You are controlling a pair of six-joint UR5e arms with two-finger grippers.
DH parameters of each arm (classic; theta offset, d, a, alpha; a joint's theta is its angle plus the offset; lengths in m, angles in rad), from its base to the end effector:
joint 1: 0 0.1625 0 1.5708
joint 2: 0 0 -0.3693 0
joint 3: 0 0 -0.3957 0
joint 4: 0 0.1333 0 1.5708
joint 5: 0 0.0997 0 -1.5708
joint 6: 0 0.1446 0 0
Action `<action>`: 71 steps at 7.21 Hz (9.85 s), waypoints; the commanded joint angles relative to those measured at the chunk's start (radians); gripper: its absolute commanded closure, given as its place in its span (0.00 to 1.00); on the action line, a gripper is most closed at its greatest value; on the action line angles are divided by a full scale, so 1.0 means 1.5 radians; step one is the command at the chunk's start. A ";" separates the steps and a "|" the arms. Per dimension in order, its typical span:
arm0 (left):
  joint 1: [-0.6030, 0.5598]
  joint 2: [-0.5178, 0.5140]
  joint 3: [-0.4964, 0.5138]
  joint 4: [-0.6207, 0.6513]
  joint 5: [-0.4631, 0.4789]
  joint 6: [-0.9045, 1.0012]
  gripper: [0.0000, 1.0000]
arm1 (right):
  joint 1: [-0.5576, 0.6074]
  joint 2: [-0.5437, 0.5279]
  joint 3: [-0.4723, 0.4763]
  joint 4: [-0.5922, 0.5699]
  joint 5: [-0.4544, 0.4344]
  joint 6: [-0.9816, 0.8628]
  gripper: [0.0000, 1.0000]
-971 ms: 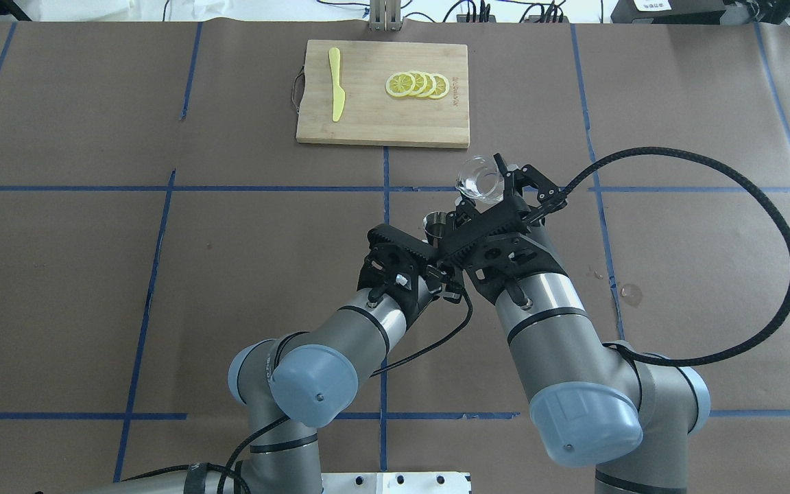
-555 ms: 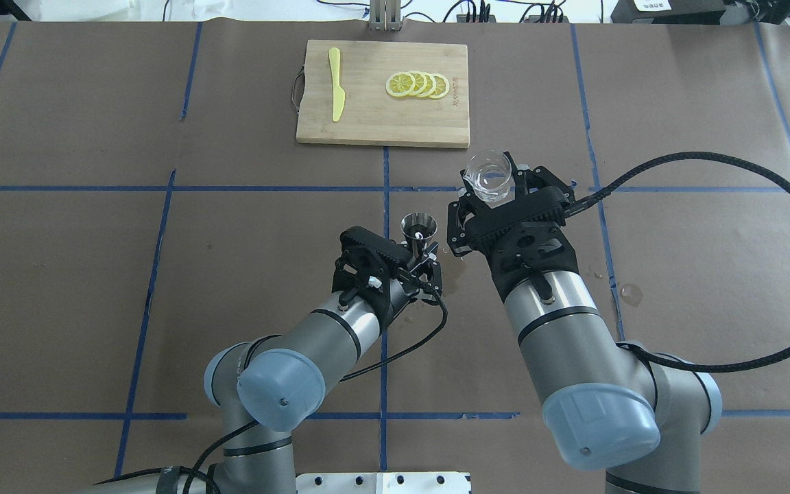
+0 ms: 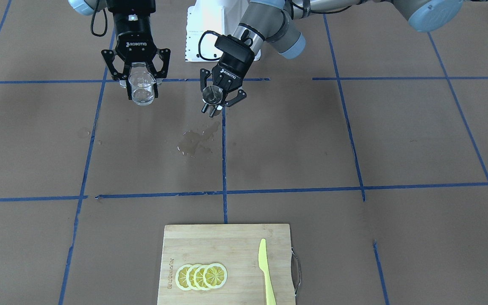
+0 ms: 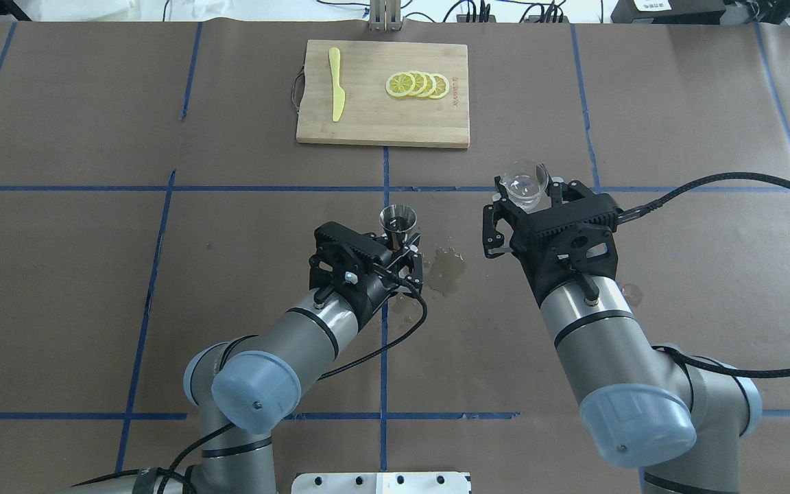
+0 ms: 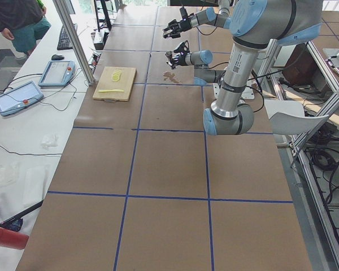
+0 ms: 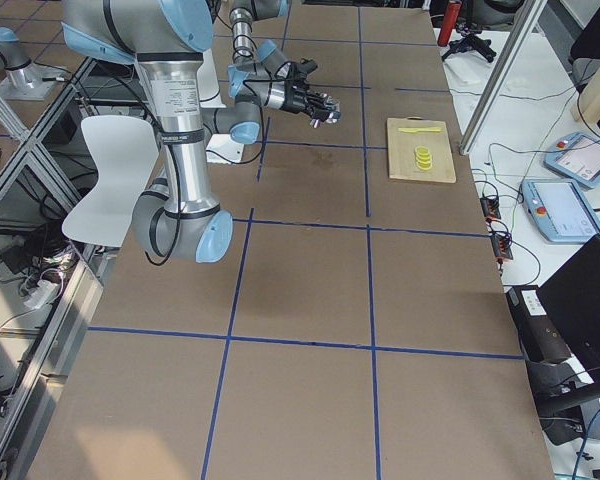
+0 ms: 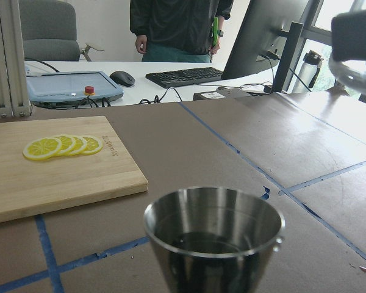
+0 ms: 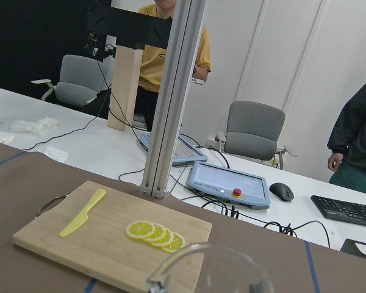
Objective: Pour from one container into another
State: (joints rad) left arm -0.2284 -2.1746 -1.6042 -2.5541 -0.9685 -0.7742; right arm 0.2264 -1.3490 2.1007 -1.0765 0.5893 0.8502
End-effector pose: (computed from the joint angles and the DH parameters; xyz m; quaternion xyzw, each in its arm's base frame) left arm 0.5764 -0.3549 0.1256 0.5175 0.5027 -0.0218 0.6921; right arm -0.4092 -0.3544 0.1837 0.5753 -0.2835 0.0914 0.7618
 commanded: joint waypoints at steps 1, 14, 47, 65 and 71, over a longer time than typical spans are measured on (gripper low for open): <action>-0.005 0.027 -0.019 -0.018 0.043 -0.001 1.00 | 0.014 -0.042 0.001 0.000 0.015 0.055 1.00; -0.072 0.310 -0.090 -0.111 0.163 -0.212 1.00 | 0.091 -0.210 -0.060 -0.001 0.079 0.381 1.00; -0.111 0.338 -0.105 -0.112 0.156 -0.197 1.00 | -0.061 -0.324 0.066 -0.125 0.287 0.517 0.00; -0.041 0.466 -0.007 -0.067 0.354 -0.424 1.00 | 0.567 -0.339 0.172 -0.344 1.010 -0.227 0.00; 0.021 0.462 -0.007 -0.044 0.370 -0.423 1.00 | 0.589 -0.341 0.164 -0.343 1.010 -0.249 0.00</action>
State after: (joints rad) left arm -0.2068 -1.4810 -1.6160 -2.6217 -0.4155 -1.4084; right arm 1.1046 -1.8606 2.3484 -1.5911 2.1042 0.4791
